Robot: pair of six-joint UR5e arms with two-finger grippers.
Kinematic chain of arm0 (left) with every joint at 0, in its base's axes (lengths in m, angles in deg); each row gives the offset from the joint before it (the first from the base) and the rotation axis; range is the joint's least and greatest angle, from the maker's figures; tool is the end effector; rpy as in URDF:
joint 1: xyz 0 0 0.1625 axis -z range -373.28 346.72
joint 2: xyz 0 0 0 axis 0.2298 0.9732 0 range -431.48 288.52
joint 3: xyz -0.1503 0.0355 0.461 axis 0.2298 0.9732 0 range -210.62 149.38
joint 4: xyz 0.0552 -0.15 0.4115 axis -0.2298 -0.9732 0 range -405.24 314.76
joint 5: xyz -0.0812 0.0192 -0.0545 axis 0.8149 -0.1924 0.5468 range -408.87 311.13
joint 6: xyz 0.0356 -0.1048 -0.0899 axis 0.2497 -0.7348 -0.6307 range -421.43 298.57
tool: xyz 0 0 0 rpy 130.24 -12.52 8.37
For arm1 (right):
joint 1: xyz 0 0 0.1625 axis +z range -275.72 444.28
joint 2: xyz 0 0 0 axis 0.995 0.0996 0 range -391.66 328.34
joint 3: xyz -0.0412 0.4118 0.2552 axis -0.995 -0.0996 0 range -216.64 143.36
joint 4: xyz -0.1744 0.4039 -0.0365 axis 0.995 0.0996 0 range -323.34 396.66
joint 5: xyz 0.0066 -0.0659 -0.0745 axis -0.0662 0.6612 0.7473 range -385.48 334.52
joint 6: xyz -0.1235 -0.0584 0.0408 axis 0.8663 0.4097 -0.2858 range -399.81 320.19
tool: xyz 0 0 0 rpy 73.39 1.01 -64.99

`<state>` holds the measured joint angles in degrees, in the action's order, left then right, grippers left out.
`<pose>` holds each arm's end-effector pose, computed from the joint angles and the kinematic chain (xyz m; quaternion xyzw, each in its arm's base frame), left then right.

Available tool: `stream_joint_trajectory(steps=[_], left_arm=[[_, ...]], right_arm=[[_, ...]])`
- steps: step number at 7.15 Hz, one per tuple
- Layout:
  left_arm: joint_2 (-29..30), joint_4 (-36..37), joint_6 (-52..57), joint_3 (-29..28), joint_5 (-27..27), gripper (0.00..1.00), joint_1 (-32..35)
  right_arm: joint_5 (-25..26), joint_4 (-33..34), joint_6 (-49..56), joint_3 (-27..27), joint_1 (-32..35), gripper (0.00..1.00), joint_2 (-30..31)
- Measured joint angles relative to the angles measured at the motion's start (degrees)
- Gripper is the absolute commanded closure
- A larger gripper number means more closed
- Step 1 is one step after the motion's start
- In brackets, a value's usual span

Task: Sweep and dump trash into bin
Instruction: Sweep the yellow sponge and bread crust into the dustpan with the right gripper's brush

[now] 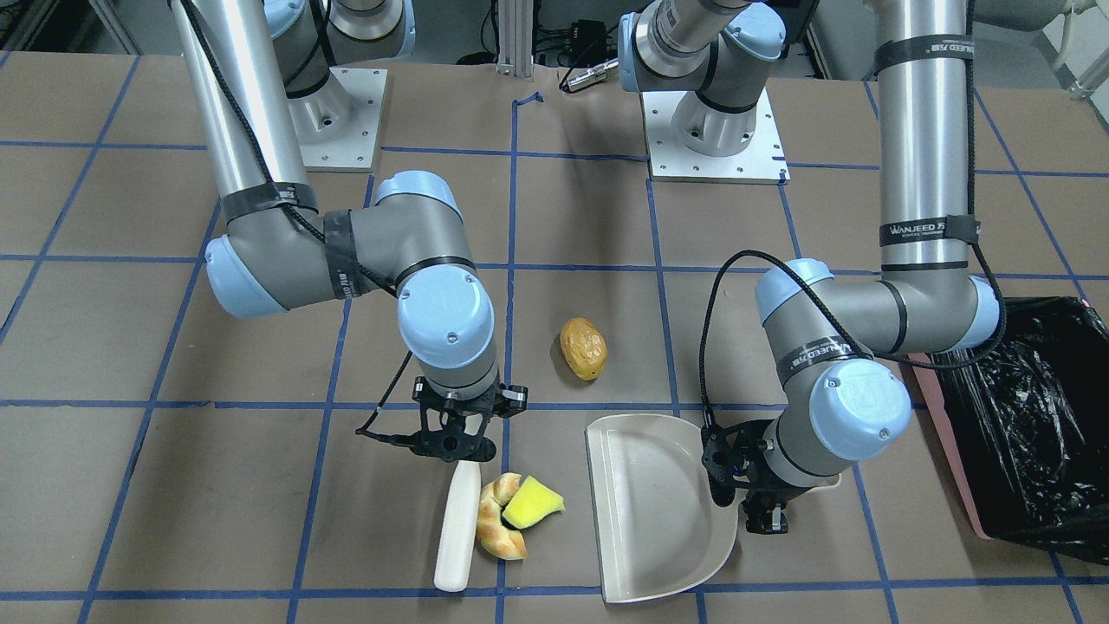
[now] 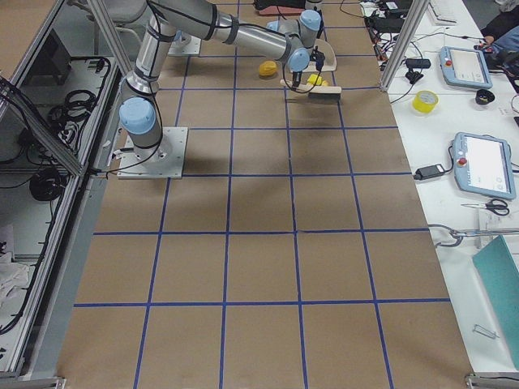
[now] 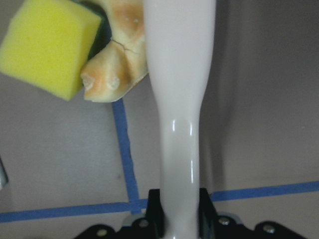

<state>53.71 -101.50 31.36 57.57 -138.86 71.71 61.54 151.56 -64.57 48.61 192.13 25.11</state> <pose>-0.0689 -0.7410 0.1864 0.6933 0.7206 -0.0022 0.0024 0.3567 -0.6488 0.2202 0.0611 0.9973 0.0386 0.0129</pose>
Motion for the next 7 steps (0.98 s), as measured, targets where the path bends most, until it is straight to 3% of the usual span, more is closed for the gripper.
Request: stream_joint_trajectory(steps=[7], left_arm=[[-0.16, 0.01, 0.04, 0.06, -0.03, 1.00, 0.00]], right_arm=[[-6.98, -0.14, -22.76, -13.70, 11.89, 1.00, -6.93]])
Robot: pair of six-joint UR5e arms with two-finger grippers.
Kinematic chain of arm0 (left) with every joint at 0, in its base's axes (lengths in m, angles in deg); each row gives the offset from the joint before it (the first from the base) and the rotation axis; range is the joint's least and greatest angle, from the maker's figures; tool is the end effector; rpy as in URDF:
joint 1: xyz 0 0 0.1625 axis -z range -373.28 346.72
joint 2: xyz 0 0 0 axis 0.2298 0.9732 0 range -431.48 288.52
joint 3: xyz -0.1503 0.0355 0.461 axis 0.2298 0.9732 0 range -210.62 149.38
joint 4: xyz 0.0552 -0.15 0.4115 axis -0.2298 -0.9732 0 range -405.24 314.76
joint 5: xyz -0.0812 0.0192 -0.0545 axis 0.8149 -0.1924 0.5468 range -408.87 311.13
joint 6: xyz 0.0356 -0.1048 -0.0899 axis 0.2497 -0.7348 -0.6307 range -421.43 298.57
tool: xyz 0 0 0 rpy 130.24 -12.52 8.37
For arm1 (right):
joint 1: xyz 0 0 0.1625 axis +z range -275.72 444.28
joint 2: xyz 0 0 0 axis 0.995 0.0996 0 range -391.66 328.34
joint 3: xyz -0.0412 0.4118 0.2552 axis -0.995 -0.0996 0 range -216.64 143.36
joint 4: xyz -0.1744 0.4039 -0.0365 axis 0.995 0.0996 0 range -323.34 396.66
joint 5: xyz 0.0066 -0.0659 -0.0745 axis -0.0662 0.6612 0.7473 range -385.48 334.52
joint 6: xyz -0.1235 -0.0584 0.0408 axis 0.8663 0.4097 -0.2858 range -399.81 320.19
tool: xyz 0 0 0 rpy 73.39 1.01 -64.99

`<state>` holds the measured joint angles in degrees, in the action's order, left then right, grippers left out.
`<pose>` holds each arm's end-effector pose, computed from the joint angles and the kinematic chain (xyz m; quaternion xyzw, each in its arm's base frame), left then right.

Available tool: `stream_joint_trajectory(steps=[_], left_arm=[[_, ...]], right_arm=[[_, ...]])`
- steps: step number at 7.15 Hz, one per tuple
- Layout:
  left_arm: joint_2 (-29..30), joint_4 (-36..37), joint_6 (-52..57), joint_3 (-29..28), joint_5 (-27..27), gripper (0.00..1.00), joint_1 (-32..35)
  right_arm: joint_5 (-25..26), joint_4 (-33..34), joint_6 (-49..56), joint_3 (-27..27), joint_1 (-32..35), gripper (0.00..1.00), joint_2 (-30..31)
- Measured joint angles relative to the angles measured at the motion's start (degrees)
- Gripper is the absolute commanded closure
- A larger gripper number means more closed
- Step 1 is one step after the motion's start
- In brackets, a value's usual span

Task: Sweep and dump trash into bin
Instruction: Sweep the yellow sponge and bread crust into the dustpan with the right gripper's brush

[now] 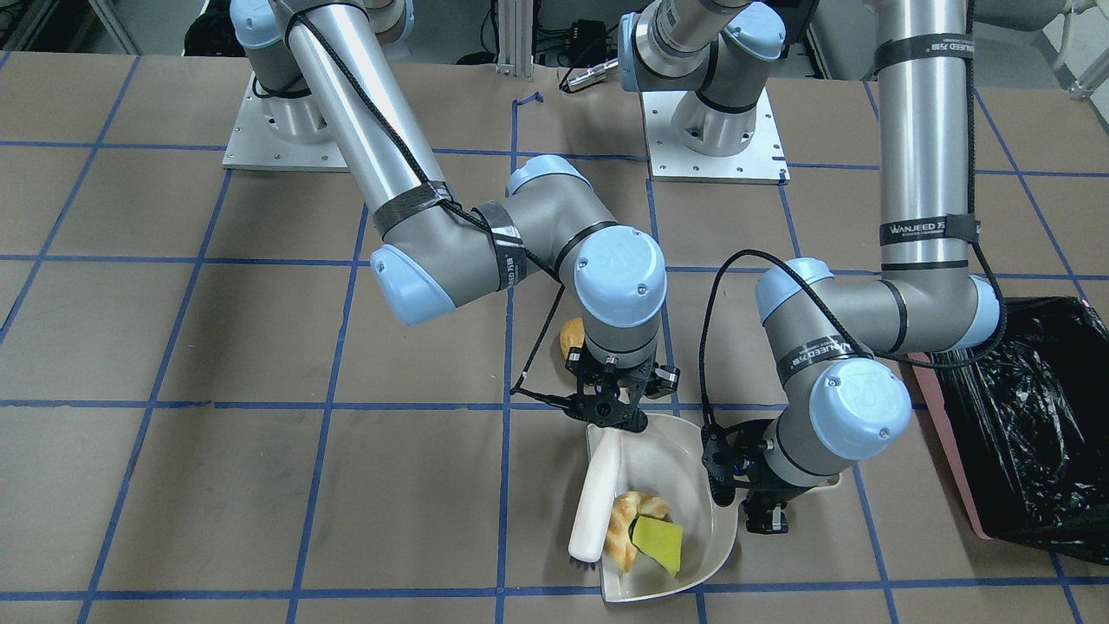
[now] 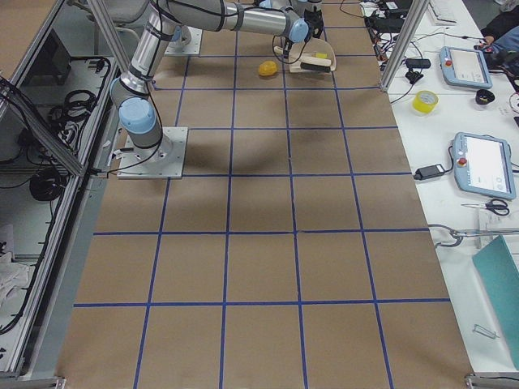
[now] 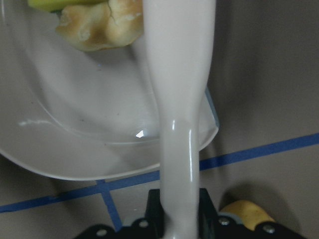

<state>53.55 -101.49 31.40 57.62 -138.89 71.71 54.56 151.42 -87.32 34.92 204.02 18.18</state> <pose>-0.0688 -0.7406 0.1880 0.6935 0.7204 -0.0027 0.0033 0.5396 -0.6263 0.2434 0.1516 0.9843 0.0336 0.0843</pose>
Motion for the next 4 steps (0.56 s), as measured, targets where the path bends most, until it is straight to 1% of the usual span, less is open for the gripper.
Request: stream_joint_trajectory(steps=[2, 4], left_arm=[[-0.16, 0.03, 0.82, 0.10, -0.08, 1.00, -0.02], [-0.92, 0.08, 3.83, 0.62, -0.38, 1.00, -0.85]], right_arm=[[-0.57, -0.85, -1.38, -1.35, 0.44, 1.00, 0.01], [0.62, -4.83, -0.58, -1.56, 0.16, 1.00, 1.32]])
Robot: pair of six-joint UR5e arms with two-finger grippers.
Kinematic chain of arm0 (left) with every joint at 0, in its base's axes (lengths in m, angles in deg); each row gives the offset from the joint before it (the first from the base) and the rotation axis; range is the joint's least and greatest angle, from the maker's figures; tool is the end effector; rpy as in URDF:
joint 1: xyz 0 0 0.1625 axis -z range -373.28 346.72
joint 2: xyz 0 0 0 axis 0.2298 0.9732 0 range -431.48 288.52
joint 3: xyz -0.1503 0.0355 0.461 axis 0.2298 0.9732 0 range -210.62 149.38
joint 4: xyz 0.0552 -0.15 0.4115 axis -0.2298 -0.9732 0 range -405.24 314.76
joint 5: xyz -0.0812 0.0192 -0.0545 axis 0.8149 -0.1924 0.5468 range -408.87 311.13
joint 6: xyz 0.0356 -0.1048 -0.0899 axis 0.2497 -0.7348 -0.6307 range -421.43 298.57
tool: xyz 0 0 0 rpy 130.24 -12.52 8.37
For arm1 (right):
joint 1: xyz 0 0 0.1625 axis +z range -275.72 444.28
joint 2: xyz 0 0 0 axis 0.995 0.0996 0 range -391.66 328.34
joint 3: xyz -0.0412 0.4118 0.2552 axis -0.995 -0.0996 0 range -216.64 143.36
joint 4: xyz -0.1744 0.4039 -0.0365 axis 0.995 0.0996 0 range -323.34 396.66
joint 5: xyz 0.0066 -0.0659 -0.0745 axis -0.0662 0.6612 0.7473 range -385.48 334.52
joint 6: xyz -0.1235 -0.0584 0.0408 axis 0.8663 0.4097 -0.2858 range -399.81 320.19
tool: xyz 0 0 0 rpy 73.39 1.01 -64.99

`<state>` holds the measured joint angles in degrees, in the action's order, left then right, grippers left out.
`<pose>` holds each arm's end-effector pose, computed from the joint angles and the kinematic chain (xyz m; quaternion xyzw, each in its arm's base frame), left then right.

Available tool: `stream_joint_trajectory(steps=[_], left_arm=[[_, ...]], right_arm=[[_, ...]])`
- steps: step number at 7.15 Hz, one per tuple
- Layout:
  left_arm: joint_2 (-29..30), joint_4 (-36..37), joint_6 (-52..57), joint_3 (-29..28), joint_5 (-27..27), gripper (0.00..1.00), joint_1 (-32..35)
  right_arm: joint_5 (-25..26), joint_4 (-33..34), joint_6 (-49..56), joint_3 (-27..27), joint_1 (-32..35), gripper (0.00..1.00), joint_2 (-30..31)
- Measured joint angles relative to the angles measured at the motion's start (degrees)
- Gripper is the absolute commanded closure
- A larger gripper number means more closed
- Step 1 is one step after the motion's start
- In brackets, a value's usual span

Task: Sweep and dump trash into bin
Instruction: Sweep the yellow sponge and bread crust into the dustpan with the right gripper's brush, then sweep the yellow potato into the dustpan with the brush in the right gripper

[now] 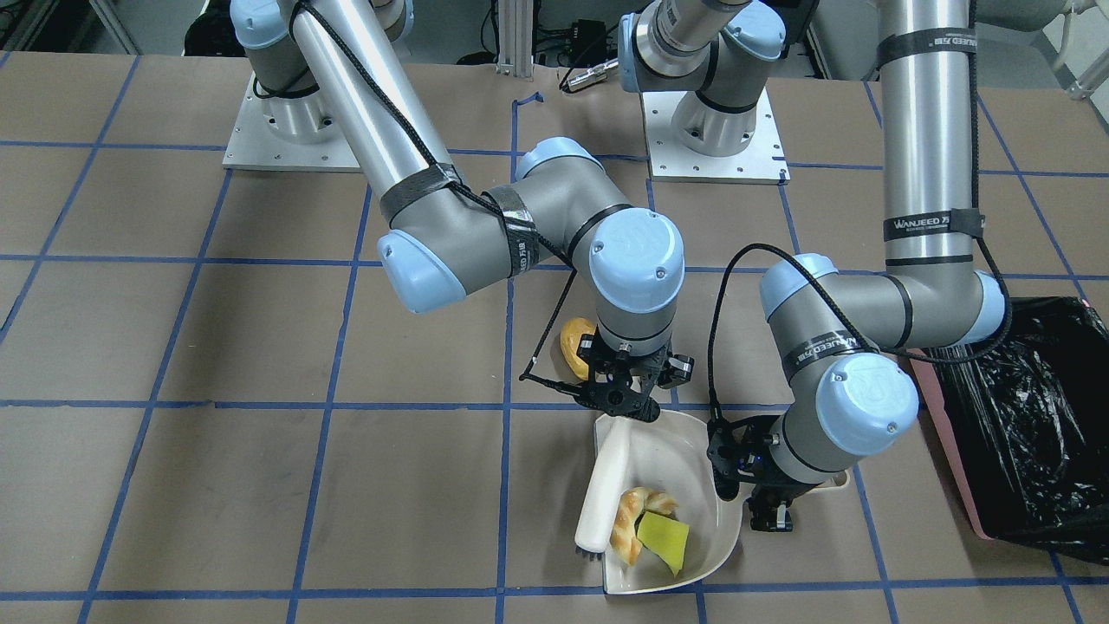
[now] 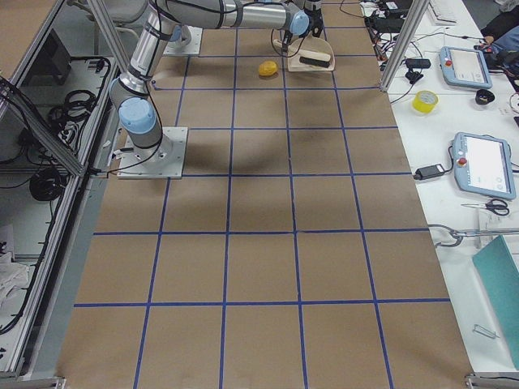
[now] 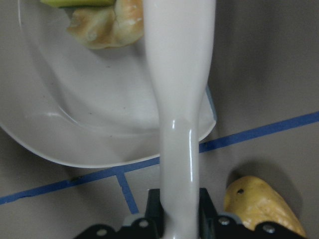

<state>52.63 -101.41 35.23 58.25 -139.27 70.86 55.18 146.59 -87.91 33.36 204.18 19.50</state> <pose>-0.0574 -0.7371 0.1949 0.7120 0.7021 -0.0020 0.0080 0.5371 -0.6204 0.2666 0.1569 0.9842 0.0440 0.0693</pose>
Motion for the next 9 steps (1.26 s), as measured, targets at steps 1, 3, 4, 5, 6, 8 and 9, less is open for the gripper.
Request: stream_joint_trajectory(steps=[1, 3, 4, 5, 6, 8, 9], left_arm=[[-0.92, 0.48, 2.25, 1.35, -0.08, 1.00, -1.41], [-2.98, 4.06, 5.61, 5.97, 0.11, 1.00, -4.19], [-4.47, 5.13, 5.79, 8.71, 0.06, 1.00, -4.70], [-6.48, 5.50, 5.66, 11.55, -0.19, 1.00, -4.92], [-8.89, 5.84, 5.26, 14.64, -0.37, 1.00, -5.05], [-13.45, 9.30, 4.23, 22.12, -0.47, 1.00, -5.11], [-15.04, 11.27, 3.86, 25.22, -0.48, 1.00, -5.11]], right_arm=[[1.75, -3.15, 2.78, 0.08, -1.14, 1.00, 1.48], [4.07, -8.32, 9.86, 0.86, -5.11, 1.00, 4.57], [4.53, -10.01, 13.41, 2.25, -6.54, 1.00, 6.21], [4.80, -10.61, 16.34, 5.32, -7.36, 1.00, 8.30], [4.83, -9.87, 17.63, 10.22, -7.61, 1.00, 11.11], [4.63, -3.20, 17.84, 23.01, -7.36, 1.00, 17.25], [4.42, 1.29, 16.95, 28.82, -6.57, 1.00, 19.44]])
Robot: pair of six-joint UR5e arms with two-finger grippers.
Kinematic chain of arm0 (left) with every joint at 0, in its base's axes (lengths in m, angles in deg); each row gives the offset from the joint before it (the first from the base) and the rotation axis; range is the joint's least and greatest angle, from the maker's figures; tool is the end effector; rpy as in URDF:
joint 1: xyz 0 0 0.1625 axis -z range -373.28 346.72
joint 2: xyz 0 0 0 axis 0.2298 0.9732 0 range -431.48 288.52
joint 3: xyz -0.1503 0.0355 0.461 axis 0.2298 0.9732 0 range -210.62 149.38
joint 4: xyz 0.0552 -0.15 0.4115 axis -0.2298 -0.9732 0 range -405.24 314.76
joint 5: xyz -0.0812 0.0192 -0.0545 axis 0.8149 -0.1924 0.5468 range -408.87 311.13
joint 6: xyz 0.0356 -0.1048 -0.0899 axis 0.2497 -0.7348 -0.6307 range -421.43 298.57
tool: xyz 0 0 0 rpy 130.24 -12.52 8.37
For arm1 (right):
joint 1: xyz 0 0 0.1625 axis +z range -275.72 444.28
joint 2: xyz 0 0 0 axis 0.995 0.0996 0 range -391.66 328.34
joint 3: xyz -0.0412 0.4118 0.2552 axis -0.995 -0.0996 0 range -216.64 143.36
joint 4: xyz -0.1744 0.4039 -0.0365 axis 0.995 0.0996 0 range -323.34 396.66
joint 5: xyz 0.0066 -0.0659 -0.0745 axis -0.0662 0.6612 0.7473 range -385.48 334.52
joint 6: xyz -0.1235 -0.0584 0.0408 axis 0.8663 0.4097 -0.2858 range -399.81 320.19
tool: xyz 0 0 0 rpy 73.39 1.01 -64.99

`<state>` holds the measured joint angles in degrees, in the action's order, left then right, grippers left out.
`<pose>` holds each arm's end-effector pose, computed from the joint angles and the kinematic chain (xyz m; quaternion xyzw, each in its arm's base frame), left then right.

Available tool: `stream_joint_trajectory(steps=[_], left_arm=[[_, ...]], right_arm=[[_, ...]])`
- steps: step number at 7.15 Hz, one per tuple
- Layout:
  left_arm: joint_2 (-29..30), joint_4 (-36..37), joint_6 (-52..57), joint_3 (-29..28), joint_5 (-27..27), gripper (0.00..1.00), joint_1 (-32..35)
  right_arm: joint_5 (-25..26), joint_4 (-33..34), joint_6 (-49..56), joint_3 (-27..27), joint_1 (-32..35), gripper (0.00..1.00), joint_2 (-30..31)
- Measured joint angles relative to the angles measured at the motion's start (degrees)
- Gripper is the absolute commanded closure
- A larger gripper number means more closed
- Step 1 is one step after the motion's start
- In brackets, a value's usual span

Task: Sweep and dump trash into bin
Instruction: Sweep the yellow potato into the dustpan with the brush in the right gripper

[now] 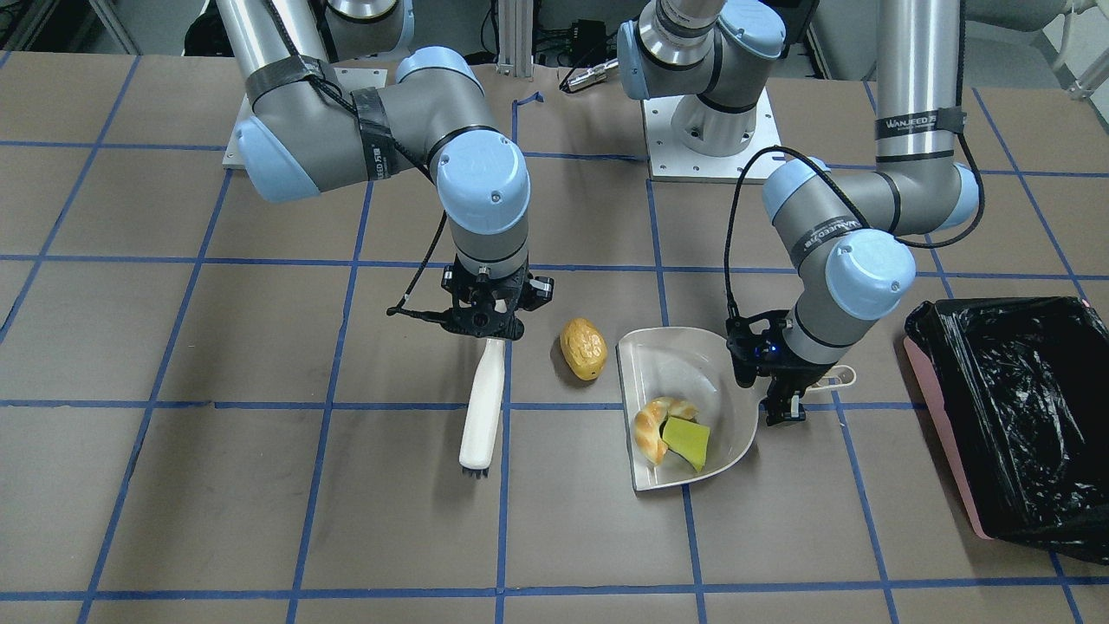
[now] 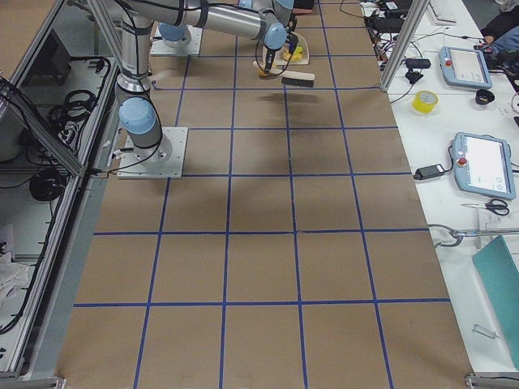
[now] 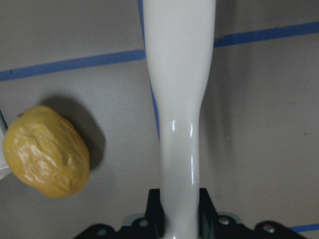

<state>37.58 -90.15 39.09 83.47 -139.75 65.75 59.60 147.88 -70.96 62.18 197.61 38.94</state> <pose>-0.0202 -0.5848 0.1951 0.7041 0.7098 -0.0032 0.0184 0.3767 -0.5061 0.2690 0.0706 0.9947 0.0739 0.0102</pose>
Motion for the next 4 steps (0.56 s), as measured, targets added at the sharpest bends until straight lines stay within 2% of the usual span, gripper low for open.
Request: stream_joint_trajectory(steps=[2, 4], left_arm=[[-2.67, 1.49, -0.29, 3.90, -0.10, 1.00, 0.00], [-3.91, 1.65, -0.73, 5.38, -0.10, 1.00, 0.04]], right_arm=[[-0.02, 7.20, -4.91, 7.47, 3.71, 1.00, 2.27], [0.00, 11.20, -10.81, 9.11, 8.53, 1.00, 2.06]])
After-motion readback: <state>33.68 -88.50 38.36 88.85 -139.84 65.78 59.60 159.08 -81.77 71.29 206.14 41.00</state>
